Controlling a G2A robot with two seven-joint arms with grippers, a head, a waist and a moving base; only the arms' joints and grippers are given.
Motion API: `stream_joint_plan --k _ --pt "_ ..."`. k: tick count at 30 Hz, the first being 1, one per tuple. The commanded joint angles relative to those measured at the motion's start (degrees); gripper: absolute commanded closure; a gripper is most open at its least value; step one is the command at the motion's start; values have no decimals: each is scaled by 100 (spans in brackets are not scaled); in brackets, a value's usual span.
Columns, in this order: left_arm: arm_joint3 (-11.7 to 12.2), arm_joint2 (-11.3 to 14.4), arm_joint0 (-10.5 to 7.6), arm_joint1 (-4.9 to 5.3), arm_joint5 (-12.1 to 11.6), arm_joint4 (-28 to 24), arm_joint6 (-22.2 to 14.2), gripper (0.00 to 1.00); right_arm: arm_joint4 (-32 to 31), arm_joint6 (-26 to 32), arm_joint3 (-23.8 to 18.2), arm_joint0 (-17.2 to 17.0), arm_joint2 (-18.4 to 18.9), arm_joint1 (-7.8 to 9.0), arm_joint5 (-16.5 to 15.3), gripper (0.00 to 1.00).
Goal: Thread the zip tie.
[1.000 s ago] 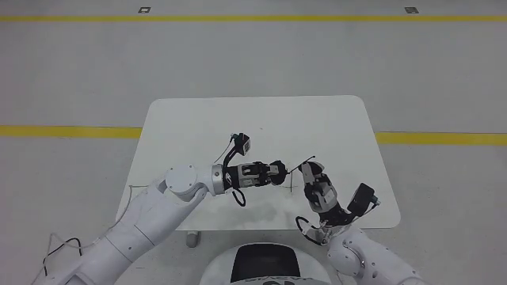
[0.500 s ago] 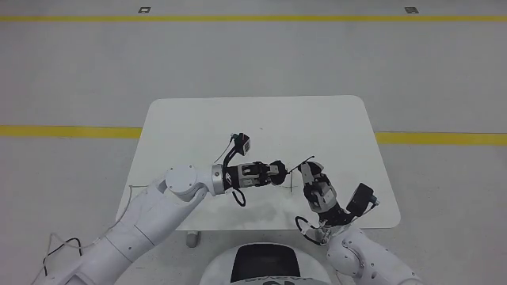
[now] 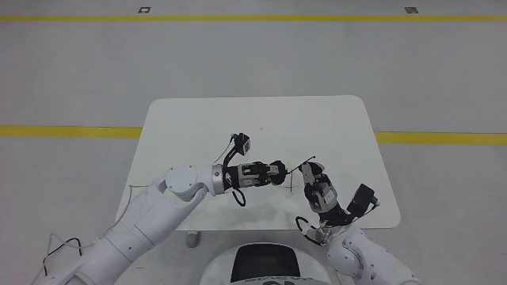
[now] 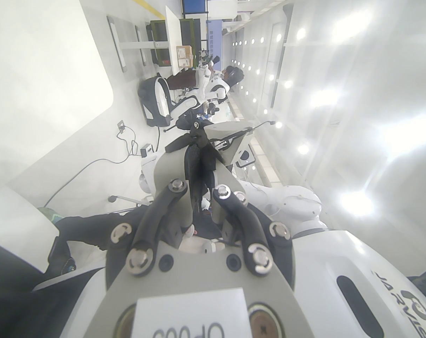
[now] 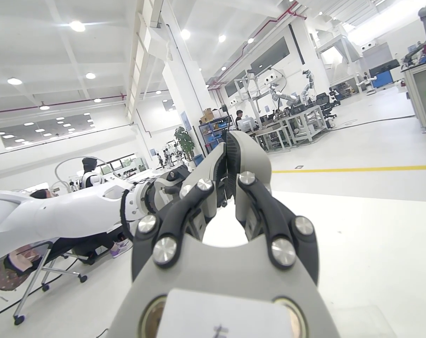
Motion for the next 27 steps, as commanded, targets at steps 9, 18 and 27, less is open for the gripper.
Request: stream_joint_plan --k 9,18,27 --pt "0 0 0 0 0 0 0 100 -133 22 -76 -130 108 -40 -65 100" --pt "0 0 0 0 0 0 0 100 -111 104 -4 -89 142 -93 -65 100" --pt "0 0 0 0 0 0 0 100 -97 148 50 -75 150 -138 -65 100"
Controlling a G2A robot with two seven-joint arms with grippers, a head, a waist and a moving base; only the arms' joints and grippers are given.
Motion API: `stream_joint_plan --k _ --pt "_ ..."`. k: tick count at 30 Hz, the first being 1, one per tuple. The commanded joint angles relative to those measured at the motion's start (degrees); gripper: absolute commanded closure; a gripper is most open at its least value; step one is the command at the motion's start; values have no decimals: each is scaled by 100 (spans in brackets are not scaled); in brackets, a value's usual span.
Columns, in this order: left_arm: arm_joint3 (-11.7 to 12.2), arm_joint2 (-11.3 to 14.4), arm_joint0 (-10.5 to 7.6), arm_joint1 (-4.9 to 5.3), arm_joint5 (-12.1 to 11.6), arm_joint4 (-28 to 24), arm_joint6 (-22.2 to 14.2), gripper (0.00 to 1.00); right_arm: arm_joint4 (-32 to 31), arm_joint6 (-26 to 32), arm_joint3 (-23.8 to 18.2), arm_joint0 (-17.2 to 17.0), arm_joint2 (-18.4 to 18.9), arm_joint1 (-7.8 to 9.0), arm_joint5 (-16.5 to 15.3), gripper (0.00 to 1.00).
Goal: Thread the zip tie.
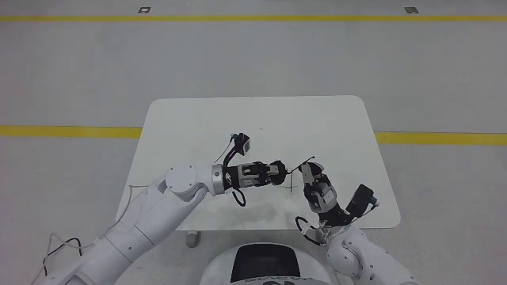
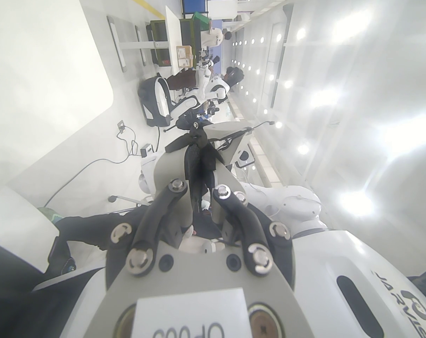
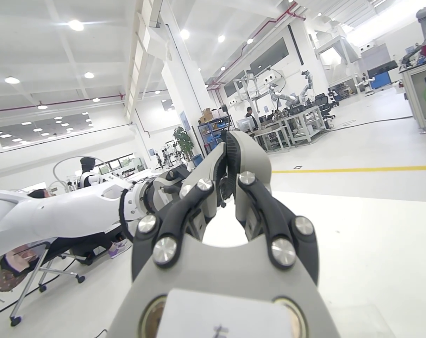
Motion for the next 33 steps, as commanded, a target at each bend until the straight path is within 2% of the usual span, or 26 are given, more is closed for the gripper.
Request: stream_joint_plan --k 1,33 --pt "0 0 0 0 0 0 0 100 -7 14 9 1 3 -6 0 100" --pt "0 0 0 0 0 0 0 100 -138 -97 -130 -155 116 -15 0 100"
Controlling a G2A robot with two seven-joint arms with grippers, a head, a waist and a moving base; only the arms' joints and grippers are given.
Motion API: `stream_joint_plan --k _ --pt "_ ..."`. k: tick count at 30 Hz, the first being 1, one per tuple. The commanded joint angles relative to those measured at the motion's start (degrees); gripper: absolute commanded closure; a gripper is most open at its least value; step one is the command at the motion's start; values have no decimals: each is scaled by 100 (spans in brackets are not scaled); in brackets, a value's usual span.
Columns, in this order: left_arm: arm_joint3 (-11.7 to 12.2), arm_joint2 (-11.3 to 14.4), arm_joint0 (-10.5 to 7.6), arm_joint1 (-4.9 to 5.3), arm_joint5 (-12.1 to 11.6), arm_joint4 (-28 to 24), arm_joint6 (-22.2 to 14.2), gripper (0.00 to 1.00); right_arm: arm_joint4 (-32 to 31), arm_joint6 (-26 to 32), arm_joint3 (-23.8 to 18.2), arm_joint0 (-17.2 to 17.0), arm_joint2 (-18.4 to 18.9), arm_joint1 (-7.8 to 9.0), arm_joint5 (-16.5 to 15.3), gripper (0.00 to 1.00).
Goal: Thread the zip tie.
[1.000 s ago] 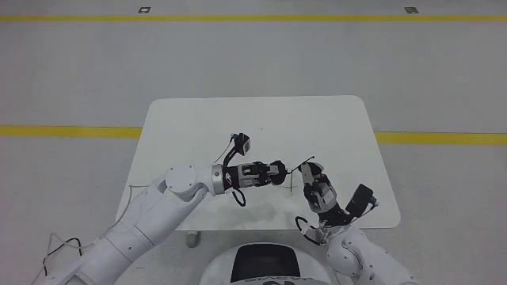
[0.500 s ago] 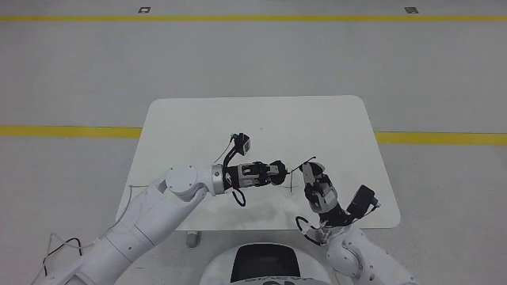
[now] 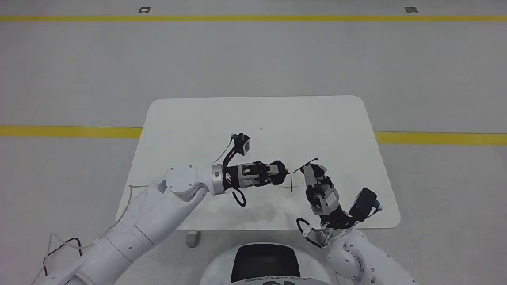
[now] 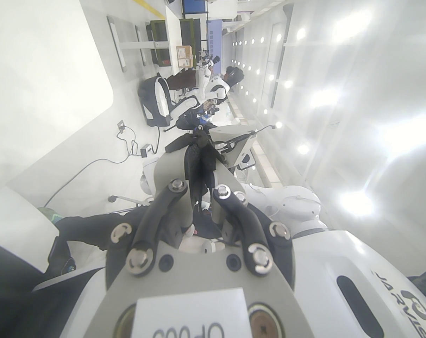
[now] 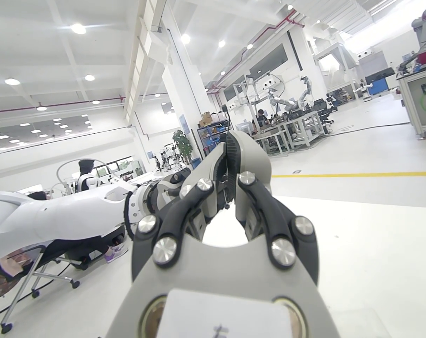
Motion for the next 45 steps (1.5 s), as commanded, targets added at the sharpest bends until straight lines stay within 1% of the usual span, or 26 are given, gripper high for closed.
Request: stream_joint_plan --k 1,24,36,45 --pt "0 0 0 0 0 0 0 100 10 8 2 10 -13 1 0 100" --pt "0 0 0 0 0 0 0 100 117 88 134 152 -118 4 0 100" --pt "0 0 0 0 0 0 0 100 -34 -19 6 0 5 26 0 100" --pt "0 0 0 0 0 0 0 100 -21 21 -22 6 -12 28 0 100"
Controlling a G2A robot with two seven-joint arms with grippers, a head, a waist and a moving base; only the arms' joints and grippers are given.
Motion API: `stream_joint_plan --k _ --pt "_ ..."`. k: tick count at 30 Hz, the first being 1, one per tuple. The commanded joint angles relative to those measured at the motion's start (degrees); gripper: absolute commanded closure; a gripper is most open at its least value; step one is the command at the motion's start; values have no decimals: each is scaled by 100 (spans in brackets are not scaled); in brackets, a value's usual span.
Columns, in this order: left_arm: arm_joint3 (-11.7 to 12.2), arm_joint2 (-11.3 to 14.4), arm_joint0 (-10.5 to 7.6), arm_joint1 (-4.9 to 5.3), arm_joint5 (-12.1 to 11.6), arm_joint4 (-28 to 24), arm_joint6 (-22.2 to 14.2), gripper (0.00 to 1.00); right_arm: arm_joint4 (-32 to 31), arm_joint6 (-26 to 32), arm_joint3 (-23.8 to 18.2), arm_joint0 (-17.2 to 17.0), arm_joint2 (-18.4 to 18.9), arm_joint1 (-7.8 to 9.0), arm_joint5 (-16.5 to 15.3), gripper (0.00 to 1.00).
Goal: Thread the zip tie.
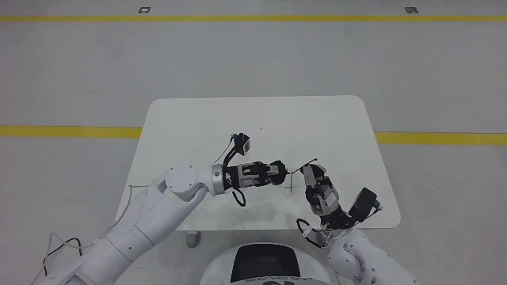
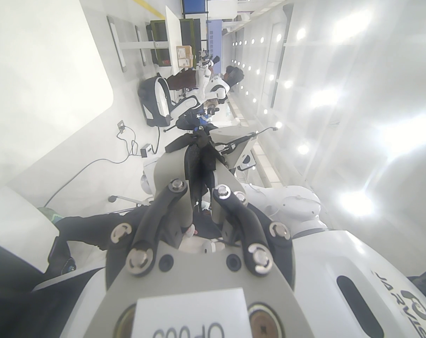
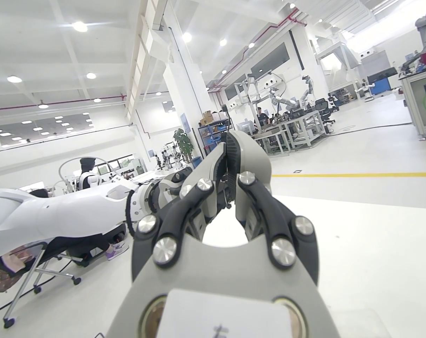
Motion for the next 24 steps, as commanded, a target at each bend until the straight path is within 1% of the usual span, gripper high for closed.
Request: stream_joint_plan --k 1,24 --pt "0 0 0 0 0 0 0 100 11 9 6 13 -11 -1 0 100" --pt "0 0 0 0 0 0 0 100 148 121 164 165 -119 -9 0 100"
